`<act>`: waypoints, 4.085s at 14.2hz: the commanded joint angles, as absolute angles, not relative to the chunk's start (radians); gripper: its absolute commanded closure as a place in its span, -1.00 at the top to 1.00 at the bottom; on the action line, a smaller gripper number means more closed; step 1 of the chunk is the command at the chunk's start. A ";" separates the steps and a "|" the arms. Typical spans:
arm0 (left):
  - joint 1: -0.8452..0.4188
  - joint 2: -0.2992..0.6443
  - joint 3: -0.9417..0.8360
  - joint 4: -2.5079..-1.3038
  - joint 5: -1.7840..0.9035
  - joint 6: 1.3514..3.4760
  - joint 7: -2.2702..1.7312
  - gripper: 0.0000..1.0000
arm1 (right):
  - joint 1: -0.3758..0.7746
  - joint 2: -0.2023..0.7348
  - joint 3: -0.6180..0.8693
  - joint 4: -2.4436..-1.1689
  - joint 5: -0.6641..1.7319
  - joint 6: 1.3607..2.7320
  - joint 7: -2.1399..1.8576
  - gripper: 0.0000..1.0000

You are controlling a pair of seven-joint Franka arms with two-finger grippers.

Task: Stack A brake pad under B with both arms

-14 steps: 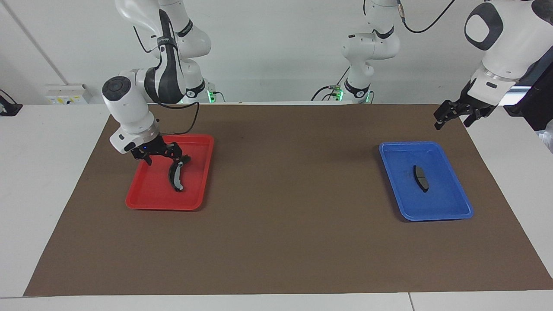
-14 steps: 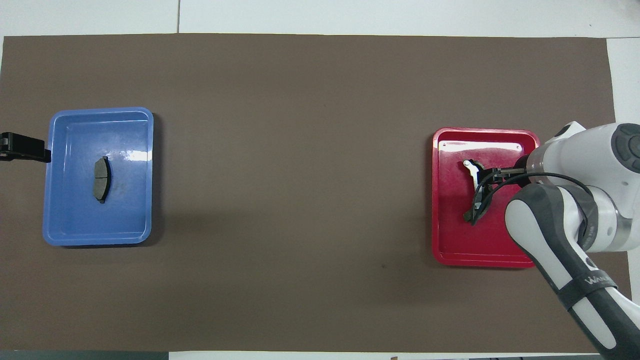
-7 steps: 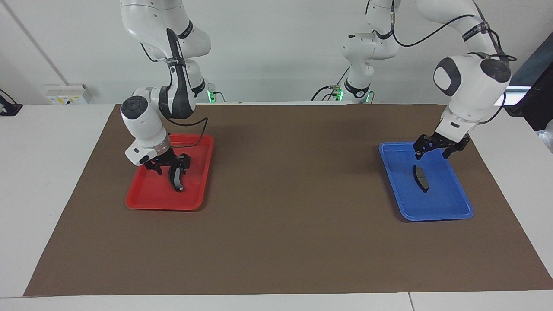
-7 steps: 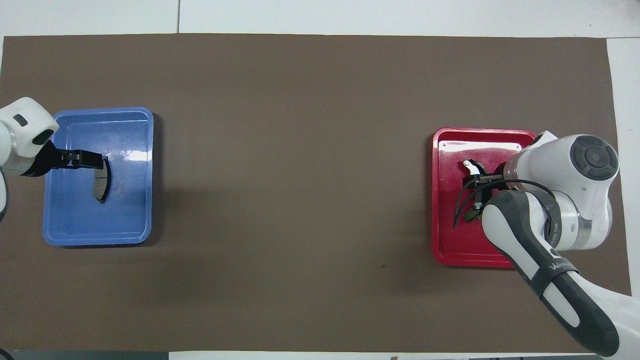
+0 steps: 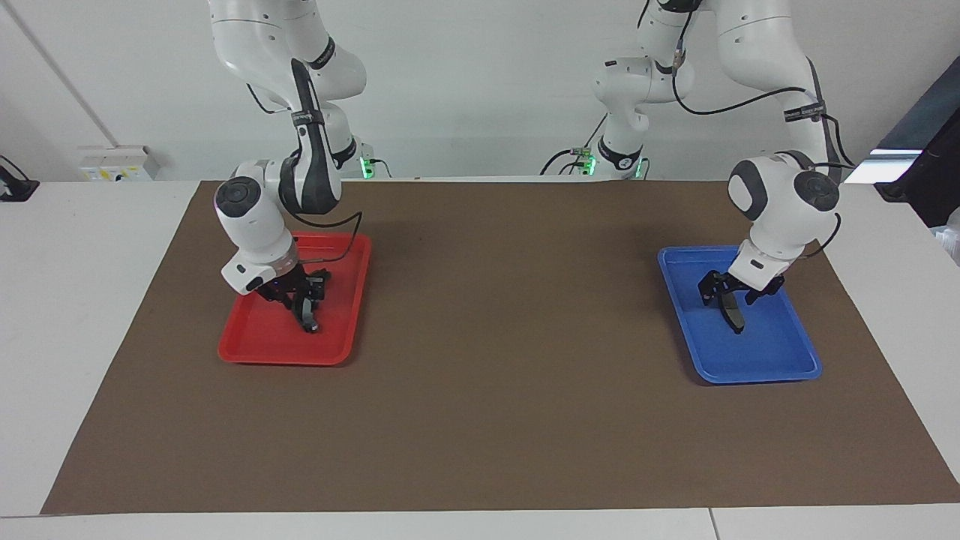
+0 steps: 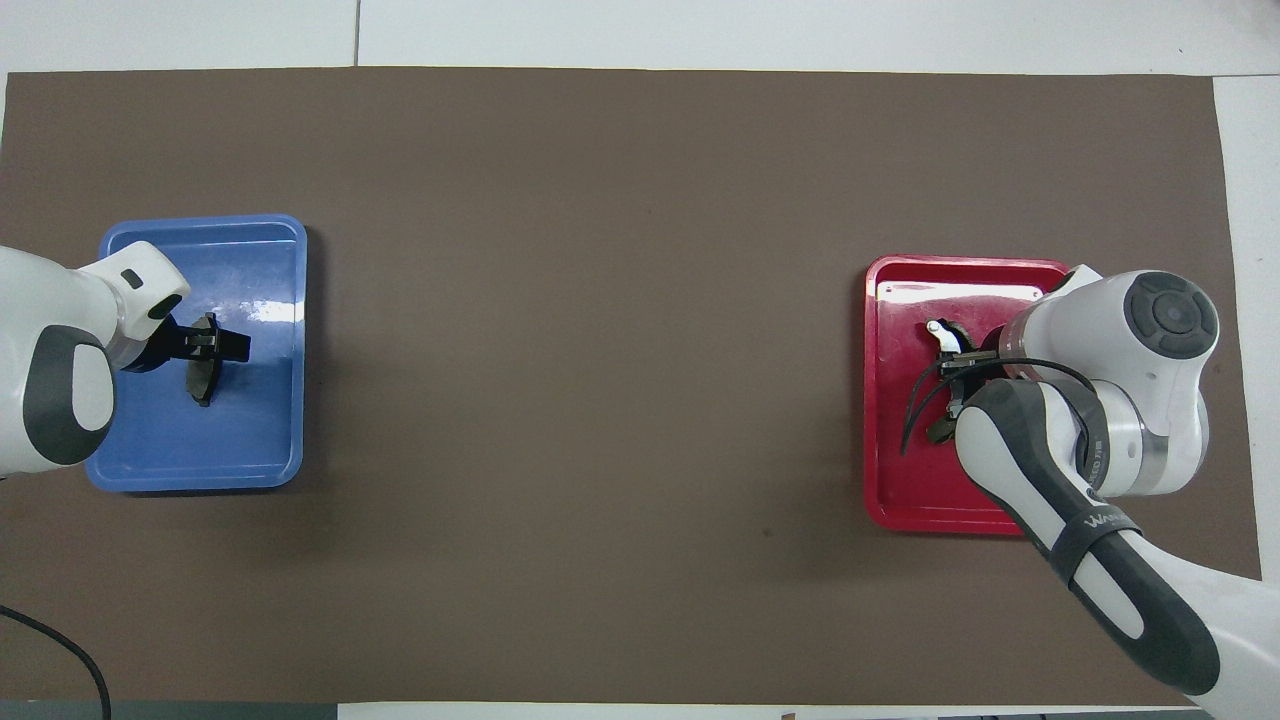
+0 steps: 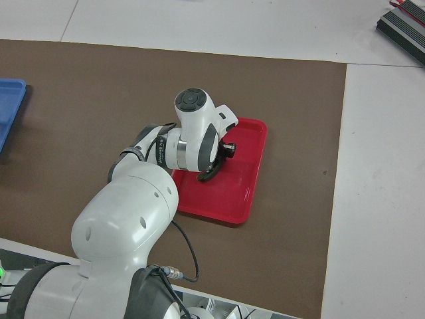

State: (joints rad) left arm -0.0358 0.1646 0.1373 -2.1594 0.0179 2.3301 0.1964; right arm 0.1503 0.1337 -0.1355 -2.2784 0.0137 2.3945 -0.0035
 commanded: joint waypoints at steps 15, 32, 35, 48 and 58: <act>0.009 0.175 0.135 -2.250 0.023 2.491 0.258 0.69 | 0.144 0.124 -0.124 -1.973 0.025 2.046 -0.035 -0.73; -0.384 0.133 0.132 -2.010 0.023 2.186 -0.211 -0.98 | 0.143 0.126 -0.124 -1.970 0.026 2.057 -0.035 -0.73; -0.585 0.184 0.132 -2.010 0.023 2.276 -0.444 -0.96 | 0.143 0.126 -0.124 -1.970 0.026 2.060 -0.035 -0.73; -0.738 0.333 0.133 -1.976 0.023 2.408 -0.595 0.99 | 0.144 0.127 -0.124 -1.971 0.026 2.066 -0.029 -0.73; -0.399 0.097 0.133 -1.983 0.021 2.140 -0.263 0.99 | 0.550 0.355 -0.107 -1.603 0.135 1.980 0.363 -0.73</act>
State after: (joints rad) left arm -0.4646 0.1567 0.1427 -1.9671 0.0175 2.2053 -0.3565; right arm 0.5092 0.2318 -0.1040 -1.7332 0.1138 2.0004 0.3288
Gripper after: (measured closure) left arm 0.004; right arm 0.573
